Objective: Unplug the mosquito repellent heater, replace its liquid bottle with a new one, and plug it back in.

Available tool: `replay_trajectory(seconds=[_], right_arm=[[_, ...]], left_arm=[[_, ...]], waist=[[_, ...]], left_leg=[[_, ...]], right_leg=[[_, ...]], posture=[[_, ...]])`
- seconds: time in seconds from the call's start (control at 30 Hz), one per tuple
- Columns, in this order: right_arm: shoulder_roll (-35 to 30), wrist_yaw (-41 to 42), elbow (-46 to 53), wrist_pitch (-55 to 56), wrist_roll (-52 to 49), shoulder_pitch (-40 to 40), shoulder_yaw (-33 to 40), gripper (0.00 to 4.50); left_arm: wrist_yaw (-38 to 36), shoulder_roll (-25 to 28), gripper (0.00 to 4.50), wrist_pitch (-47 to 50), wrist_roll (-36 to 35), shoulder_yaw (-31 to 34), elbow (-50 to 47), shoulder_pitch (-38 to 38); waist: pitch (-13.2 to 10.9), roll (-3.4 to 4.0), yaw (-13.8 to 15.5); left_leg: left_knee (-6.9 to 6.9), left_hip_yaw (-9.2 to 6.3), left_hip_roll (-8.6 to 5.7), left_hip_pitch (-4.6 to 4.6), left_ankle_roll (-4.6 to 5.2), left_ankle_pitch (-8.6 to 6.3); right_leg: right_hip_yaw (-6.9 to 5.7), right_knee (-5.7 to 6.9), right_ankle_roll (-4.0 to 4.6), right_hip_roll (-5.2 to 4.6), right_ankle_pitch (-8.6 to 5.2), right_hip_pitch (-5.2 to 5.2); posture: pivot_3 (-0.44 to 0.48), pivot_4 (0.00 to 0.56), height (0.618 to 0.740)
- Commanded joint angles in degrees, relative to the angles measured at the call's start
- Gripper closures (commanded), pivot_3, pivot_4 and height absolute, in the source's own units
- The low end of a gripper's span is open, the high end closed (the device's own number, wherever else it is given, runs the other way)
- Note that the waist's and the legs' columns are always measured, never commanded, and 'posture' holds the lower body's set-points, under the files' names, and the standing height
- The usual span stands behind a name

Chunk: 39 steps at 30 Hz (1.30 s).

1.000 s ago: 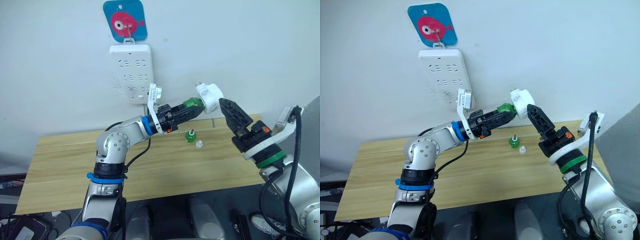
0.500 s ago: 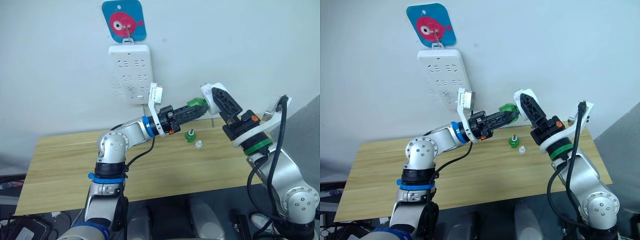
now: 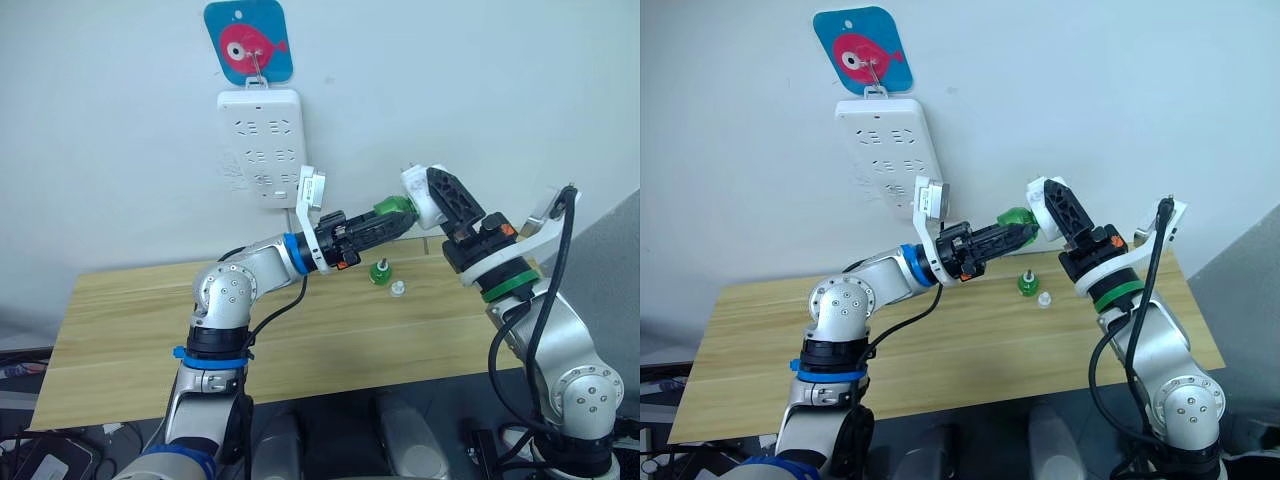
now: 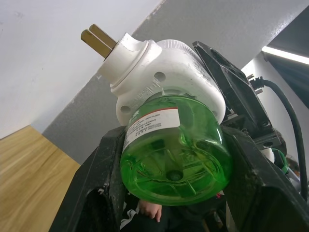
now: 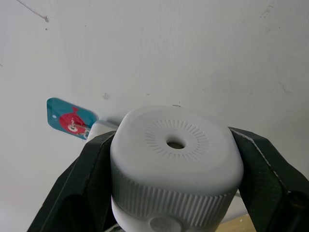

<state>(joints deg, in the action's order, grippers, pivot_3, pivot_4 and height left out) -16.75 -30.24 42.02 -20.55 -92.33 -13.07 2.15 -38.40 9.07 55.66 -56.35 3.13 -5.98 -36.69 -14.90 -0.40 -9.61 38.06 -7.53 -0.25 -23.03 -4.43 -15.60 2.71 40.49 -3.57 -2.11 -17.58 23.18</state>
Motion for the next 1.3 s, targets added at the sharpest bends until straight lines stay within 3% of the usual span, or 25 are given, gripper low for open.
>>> replay_trajectory(seconds=[0.03,0.1,0.33,0.53,0.83,0.97,1.1,1.3], right_arm=[[0.05,0.0,1.69,0.05,-1.03,-0.97,-0.13,1.35],[-0.05,-0.13,1.71,0.18,-1.56,-0.88,0.16,1.35],[-0.19,-0.08,2.46,0.23,-2.43,-0.57,0.0,1.4],[-0.27,0.11,2.57,0.35,-2.01,-0.37,0.23,1.41],[-4.58,2.04,1.94,-0.94,0.15,-0.69,2.59,1.41],[-9.88,4.21,2.1,-3.16,1.57,-2.03,3.6,1.41],[-13.8,6.01,2.82,-5.19,2.69,-3.18,3.67,1.41],[-18.84,9.48,4.1,-8.75,6.82,-4.65,2.76,1.41]], left_arm=[[-1.56,0.73,2.2,-0.76,0.77,-2.04,-2.82,-0.27],[-1.58,1.49,2.2,-0.89,1.75,-2.4,-1.73,-0.44],[-2.34,1.48,0.0,-5.52,5.53,-2.8,-0.49,-0.5],[-4.2,3.32,0.0,-4.84,5.43,-2.78,-1.17,0.14],[-13.37,17.69,0.0,-9.91,12.26,-4.45,-6.79,6.46],[-11.19,21.75,0.0,-20.96,19.97,-1.22,-10.94,15.03],[-6.46,23.72,0.0,-24.5,22.79,5.57,-12.5,22.14],[-4.17,27.68,0.0,-26.12,23.5,13.64,-5.89,21.78]], waist=[[0.01,0.01,0.0],[0.01,0.02,0.0],[0.02,0.02,0.02],[0.03,0.02,-0.02],[0.1,0.14,-0.32],[0.22,0.35,-0.2],[0.28,0.34,0.1],[0.43,0.32,1.3]], left_leg=[[0.0,0.0,0.0,0.0,0.0,0.0],[0.0,0.0,0.0,0.0,0.0,0.0],[-0.01,0.0,0.0,0.0,0.0,0.0],[0.0,0.0,0.0,0.0,0.0,0.0],[-0.06,-0.01,0.0,0.01,0.0,0.0],[-0.13,0.01,0.05,0.04,0.01,0.0],[-0.12,-0.02,0.07,0.03,0.14,-0.08],[-0.08,-0.03,0.02,0.01,0.21,-0.12]], right_leg=[[0.0,0.0,0.0,0.0,0.0,0.0],[0.0,0.0,0.0,0.0,0.0,0.0],[0.0,0.0,0.0,0.0,0.0,0.0],[0.0,0.0,0.0,0.0,0.0,0.0],[0.01,0.01,0.01,0.0,0.0,0.02],[0.05,-0.07,0.01,0.0,-0.01,0.04],[0.03,-0.07,0.01,0.0,-0.01,0.04],[0.01,-0.06,0.01,-0.02,-0.01,0.03]], posture=[[-0.243,0.192,0.74],[-0.243,0.192,0.74],[-0.242,0.191,0.74],[-0.246,0.192,0.74],[-0.237,0.192,0.74],[-0.226,0.192,0.74],[-0.202,0.194,0.74],[-0.175,0.184,0.74]])
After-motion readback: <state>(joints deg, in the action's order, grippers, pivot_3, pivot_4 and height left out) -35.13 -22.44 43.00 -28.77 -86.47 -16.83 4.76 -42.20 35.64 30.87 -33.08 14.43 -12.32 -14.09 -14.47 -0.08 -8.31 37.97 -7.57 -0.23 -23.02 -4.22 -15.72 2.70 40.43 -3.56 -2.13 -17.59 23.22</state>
